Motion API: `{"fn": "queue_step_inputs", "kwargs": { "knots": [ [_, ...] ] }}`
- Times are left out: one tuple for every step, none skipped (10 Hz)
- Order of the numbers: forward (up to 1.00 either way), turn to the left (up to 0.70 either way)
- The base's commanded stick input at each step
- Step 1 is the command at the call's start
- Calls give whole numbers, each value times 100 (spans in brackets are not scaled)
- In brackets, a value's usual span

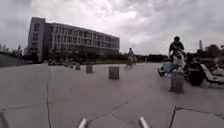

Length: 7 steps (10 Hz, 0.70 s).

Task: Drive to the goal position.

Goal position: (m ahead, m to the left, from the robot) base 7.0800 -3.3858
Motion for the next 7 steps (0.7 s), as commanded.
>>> {"fn": "queue_step_inputs", "kwargs": {
  "knots": [
    [70, 0],
    [70, 0],
    [70, 0],
    [70, -9],
    [70, -35],
    [70, -35],
    [70, -35]
  ]
}}
